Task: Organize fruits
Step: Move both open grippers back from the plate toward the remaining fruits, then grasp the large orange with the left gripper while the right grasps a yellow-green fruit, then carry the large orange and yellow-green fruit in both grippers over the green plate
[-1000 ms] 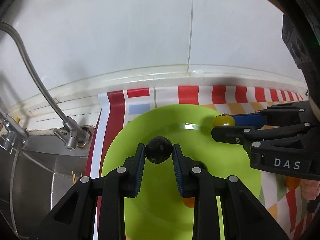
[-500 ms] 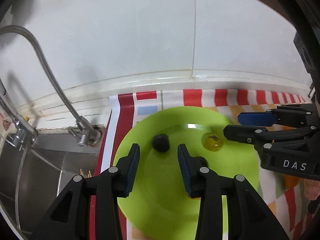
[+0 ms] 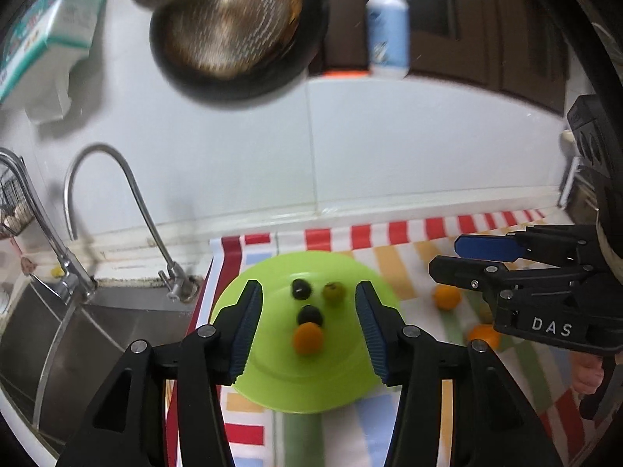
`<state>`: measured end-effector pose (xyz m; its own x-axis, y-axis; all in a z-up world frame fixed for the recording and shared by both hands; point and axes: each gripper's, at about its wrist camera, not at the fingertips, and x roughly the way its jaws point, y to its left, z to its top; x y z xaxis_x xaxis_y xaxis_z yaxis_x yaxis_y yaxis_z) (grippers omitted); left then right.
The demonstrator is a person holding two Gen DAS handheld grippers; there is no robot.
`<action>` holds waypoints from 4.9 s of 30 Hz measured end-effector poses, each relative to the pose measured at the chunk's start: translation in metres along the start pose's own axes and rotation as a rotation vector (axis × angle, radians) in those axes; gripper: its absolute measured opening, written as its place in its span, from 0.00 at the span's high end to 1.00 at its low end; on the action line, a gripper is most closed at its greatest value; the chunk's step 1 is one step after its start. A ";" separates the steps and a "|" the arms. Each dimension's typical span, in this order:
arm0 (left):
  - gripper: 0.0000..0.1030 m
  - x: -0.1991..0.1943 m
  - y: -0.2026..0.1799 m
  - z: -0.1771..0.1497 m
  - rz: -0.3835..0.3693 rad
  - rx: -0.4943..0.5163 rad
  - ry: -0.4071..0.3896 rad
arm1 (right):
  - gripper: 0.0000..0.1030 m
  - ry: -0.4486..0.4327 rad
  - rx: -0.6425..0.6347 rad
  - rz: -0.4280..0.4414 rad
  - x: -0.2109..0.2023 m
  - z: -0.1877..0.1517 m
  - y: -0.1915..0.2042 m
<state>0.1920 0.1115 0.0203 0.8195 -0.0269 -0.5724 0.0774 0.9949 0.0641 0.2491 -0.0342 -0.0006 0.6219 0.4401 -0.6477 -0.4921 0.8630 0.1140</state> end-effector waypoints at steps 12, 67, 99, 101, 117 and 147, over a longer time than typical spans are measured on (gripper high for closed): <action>0.43 -0.056 -0.058 -0.012 -0.051 0.055 -0.121 | 0.55 -0.163 0.076 -0.172 -0.100 -0.039 -0.023; 0.42 0.065 -0.166 -0.068 -0.219 0.150 0.161 | 0.55 0.055 0.263 -0.339 -0.066 -0.144 -0.149; 0.61 0.082 -0.167 -0.059 -0.288 0.083 0.226 | 0.72 0.094 0.251 -0.294 -0.036 -0.135 -0.158; 0.61 0.076 -0.165 -0.057 -0.287 0.082 0.210 | 0.72 0.085 0.248 -0.283 -0.042 -0.133 -0.152; 0.61 0.026 -0.121 -0.039 -0.254 0.013 0.113 | 0.72 -0.016 0.182 -0.214 -0.077 -0.108 -0.097; 0.61 -0.006 -0.007 -0.033 0.013 -0.113 0.003 | 0.72 -0.122 0.016 0.006 -0.039 -0.035 0.008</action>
<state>0.1677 0.1083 -0.0038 0.8186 -0.0136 -0.5743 0.0020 0.9998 -0.0208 0.1994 -0.0528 -0.0005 0.6891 0.4712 -0.5505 -0.4865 0.8639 0.1304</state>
